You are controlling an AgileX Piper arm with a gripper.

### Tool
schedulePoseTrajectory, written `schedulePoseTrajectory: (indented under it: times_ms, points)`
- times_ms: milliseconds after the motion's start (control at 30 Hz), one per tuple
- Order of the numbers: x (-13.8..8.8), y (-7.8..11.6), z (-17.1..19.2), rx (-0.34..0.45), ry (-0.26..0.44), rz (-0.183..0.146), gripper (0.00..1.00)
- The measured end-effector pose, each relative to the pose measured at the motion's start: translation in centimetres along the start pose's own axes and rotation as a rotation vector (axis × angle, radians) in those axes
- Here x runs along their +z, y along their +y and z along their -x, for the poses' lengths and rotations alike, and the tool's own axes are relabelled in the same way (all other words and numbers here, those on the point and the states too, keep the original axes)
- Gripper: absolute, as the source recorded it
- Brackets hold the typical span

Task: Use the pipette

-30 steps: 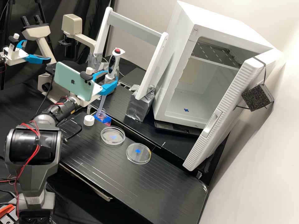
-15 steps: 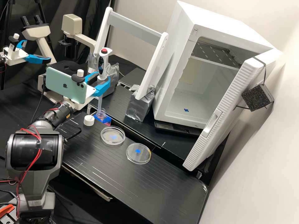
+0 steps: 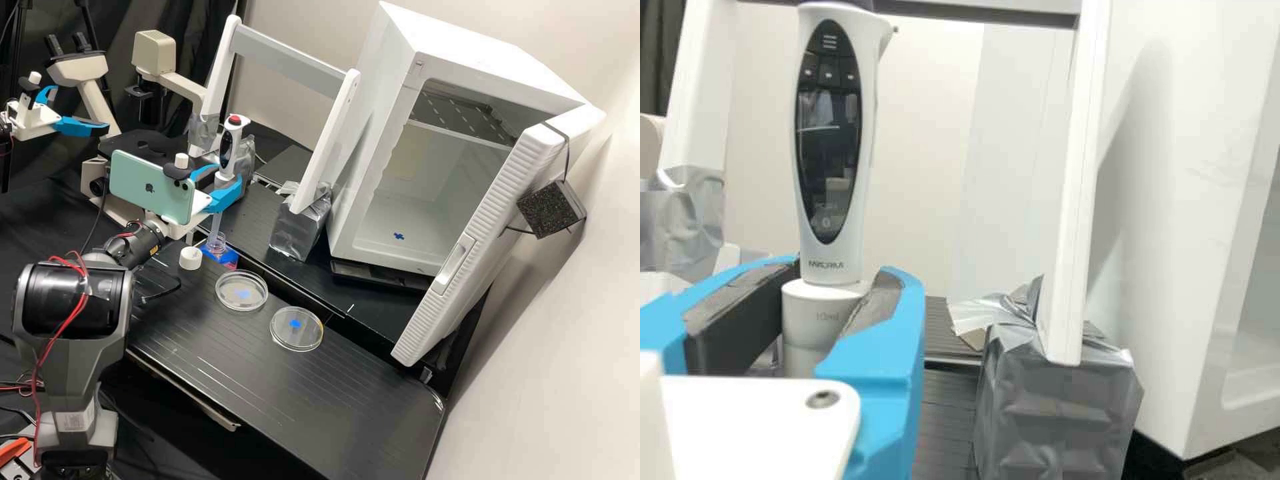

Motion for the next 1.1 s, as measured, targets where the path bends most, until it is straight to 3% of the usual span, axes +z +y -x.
schedulePoseTrajectory:
  times_ms: [467, 667, 933, 1100]
  points:
    - [0.9, 0.3, -0.5, 0.015, -0.040, -0.001, 0.00]
    - [1.2, 0.9, -0.6, 0.027, -0.050, -0.032, 0.00]
    - [-0.2, 3.7, 0.5, 0.091, 0.018, -0.092, 0.00]
    - [-2.0, 5.8, 1.2, 0.146, 0.086, -0.101, 0.00]
